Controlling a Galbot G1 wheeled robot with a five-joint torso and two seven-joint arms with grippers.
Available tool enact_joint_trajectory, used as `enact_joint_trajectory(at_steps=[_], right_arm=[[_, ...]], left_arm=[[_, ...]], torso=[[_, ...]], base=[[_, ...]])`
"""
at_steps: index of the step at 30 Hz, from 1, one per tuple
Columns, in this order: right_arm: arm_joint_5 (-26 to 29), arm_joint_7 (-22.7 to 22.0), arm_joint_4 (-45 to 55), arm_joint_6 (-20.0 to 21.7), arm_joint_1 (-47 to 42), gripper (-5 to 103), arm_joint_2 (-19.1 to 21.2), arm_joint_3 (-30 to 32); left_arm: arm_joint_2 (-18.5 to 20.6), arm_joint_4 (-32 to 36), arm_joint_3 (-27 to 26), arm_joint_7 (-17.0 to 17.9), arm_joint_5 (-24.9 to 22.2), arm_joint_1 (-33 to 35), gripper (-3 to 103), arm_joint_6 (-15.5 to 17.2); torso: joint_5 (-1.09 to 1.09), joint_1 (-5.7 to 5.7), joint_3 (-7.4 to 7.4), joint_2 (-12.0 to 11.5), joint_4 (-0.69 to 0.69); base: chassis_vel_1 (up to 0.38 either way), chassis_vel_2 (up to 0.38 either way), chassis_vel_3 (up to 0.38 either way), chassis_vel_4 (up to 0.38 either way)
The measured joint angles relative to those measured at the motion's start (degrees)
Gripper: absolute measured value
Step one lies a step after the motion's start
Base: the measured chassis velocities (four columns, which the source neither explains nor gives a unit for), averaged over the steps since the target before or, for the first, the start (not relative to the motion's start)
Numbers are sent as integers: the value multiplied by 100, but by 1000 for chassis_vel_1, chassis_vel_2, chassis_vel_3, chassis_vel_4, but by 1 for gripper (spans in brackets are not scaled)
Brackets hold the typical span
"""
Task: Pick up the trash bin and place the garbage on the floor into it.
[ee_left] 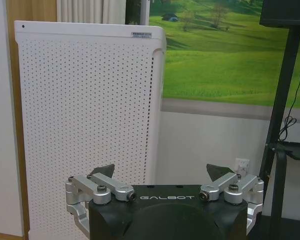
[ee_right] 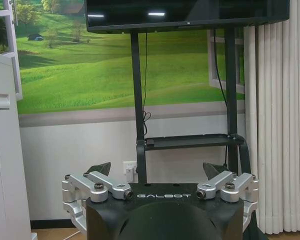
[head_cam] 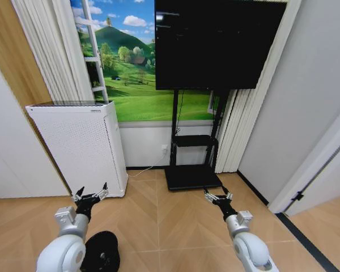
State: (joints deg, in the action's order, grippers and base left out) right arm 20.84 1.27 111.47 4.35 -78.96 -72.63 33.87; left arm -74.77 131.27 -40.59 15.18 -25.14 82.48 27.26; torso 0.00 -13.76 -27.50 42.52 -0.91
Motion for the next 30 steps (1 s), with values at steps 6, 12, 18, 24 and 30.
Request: enact_joint_trajectory(at_steps=[6, 12, 18, 24, 30], right_arm=[[11, 20, -15, -11, -30, 100, 6, 56], [18, 35, -37, -29, -40, 100, 25, 91], [25, 41, -74, -45, -13, 100, 38, 73], [29, 43, -111, -54, 4, 100, 42, 66], [20, 46, -131, -56, 13, 100, 35, 43]], left_arm=[[-16, -5, 19, -15, 32, 6, 100, -31], [-22, -11, 28, -19, 46, 1, 100, -43], [-47, -33, 40, -37, 90, 9, 100, -97], [-47, -74, 52, -55, 115, -11, 100, -146], [-37, -80, 64, -54, 95, -23, 100, -103]], torso=[[0, 4, 5, -10, 0], [0, 6, 8, -14, 0], [0, 8, 11, -19, 0], [0, 9, 13, -22, 0], [0, 10, 14, -24, 0]], base=[[0, 0, 0, 0], [0, 0, 0, 0], [0, 0, 0, 0], [0, 0, 0, 0], [0, 0, 0, 0]])
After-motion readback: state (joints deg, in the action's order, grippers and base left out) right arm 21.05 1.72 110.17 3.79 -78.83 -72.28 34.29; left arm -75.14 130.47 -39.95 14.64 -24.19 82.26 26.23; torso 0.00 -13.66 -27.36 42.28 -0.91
